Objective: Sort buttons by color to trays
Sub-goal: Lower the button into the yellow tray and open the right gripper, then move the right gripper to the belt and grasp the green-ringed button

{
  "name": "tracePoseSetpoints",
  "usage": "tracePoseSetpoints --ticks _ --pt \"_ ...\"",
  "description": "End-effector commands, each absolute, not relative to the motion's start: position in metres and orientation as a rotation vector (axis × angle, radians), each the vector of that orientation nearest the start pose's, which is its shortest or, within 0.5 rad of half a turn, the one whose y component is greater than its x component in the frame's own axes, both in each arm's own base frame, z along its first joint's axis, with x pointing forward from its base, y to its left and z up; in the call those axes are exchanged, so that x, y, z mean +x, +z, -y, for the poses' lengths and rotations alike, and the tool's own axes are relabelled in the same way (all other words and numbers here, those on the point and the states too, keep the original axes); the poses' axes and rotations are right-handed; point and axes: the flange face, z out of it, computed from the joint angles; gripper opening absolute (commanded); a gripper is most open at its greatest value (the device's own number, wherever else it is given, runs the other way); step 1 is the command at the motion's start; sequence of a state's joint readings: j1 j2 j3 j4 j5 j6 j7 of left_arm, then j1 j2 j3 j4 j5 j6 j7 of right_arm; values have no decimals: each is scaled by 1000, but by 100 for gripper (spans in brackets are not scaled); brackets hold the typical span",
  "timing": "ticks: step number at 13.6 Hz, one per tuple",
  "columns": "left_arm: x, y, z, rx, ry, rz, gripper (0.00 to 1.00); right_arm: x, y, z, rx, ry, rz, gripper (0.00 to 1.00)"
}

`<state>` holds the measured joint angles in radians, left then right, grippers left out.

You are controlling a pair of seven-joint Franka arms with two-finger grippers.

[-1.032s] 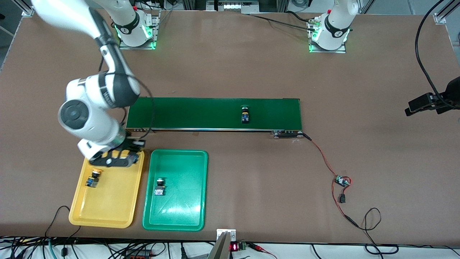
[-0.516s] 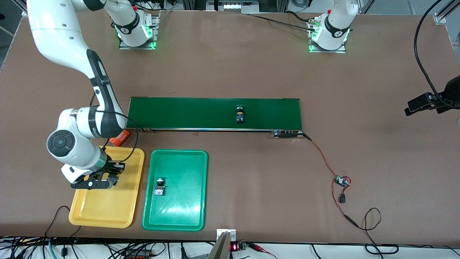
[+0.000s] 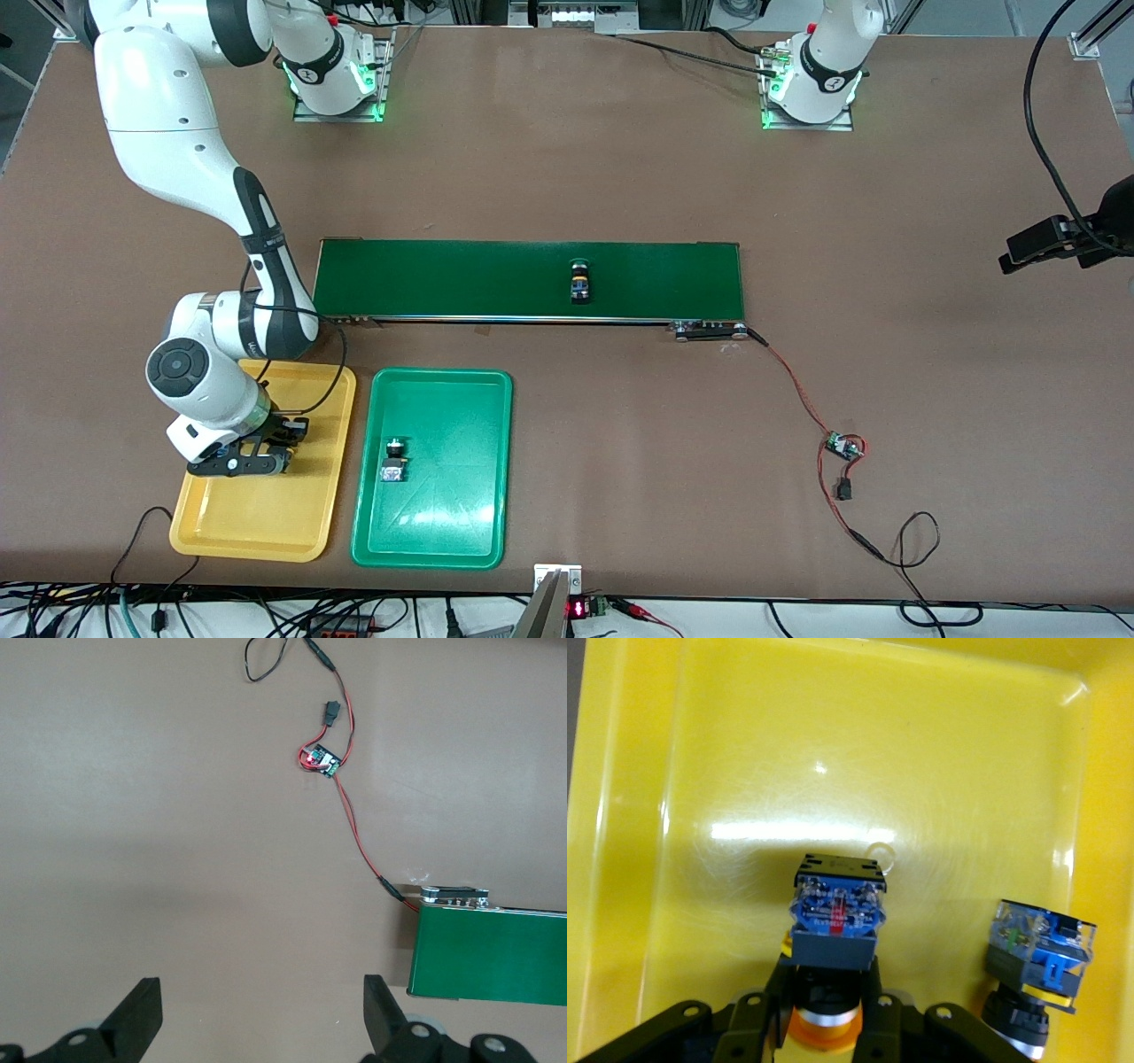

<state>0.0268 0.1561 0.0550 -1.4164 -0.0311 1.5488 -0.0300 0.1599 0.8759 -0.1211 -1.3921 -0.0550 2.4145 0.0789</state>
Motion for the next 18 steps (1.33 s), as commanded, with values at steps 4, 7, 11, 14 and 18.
tracePoseSetpoints --ticks 4,7,11,14,18 --pt "591 610 -49 -3137 31 168 100 751 214 -57 -3240 -289 94 86" --pt "592 609 -49 -3137 29 165 100 742 241 -98 -3192 -189 67 92" --pt "593 608 -46 -3138 31 156 100 709 303 -155 -3151 19 -33 100" --pt "594 609 -34 -3147 21 114 100 670 345 -209 -3123 146 -100 100" --pt "594 611 -39 -3154 7 134 100 608 357 -278 -3071 124 -62 100"
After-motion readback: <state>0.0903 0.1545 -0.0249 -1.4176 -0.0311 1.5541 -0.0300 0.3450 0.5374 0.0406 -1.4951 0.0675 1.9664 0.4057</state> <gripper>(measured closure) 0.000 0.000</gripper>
